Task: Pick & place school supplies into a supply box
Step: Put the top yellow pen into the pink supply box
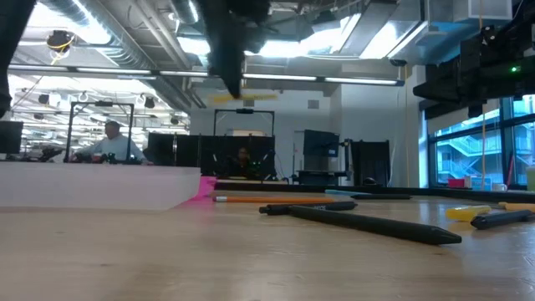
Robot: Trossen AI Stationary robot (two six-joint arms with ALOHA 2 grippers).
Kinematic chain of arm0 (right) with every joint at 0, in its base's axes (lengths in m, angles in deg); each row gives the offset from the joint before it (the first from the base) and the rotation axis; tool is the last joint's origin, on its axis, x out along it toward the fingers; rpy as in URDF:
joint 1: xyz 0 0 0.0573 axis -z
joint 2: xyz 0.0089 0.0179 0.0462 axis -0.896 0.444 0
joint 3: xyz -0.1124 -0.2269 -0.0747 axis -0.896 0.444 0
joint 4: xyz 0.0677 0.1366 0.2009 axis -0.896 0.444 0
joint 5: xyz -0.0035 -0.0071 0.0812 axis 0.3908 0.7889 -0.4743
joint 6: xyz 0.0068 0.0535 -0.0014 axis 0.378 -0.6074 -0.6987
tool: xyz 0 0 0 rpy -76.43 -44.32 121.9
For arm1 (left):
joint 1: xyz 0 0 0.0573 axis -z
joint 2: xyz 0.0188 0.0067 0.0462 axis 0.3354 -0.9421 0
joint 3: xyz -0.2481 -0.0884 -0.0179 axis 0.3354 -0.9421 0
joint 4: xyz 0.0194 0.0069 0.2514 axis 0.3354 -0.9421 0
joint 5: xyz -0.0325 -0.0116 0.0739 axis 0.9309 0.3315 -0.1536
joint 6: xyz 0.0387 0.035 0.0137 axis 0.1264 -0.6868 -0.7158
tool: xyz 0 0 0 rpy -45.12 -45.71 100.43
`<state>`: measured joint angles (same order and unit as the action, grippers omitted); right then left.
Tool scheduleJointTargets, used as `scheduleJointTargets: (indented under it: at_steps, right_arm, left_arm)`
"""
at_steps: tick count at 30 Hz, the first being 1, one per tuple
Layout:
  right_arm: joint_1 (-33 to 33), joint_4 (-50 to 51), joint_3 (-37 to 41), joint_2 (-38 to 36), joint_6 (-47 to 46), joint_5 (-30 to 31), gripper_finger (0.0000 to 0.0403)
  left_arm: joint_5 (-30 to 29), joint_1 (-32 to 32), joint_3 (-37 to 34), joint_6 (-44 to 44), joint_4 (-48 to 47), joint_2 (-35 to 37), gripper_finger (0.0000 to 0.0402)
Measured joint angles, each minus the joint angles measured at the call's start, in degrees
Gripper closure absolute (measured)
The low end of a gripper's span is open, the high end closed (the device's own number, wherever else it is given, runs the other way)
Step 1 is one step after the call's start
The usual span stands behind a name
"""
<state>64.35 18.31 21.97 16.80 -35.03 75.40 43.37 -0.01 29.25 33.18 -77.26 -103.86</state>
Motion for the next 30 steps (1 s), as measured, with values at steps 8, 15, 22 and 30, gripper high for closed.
scheduleJointTargets:
  at_steps: [8,15,22,30]
  right_arm:
    - [0.0,0.0,0.0,0.0,-0.1,0.0,0.0369]
    - [0.0,0.0,0.0,0.0,-0.1,0.0,0.0369]
    - [0.0,0.0,0.0,0.0,-0.1,0.0,0.0369]
    - [0.0,0.0,0.0,0.0,-0.1,0.0,0.0369]
  left_arm:
    - [-2.8,11.1,-4.9,14.4,-6.2,10.5,0.0379]
    - [-6.3,23.4,-21.8,30.6,-1.7,18.5,0.0379]
    - [-5.7,31.2,-37.1,39.9,12.2,19.8,0.0379]
    - [-5.8,35.0,-48.5,46.3,21.5,19.7,0.0379]
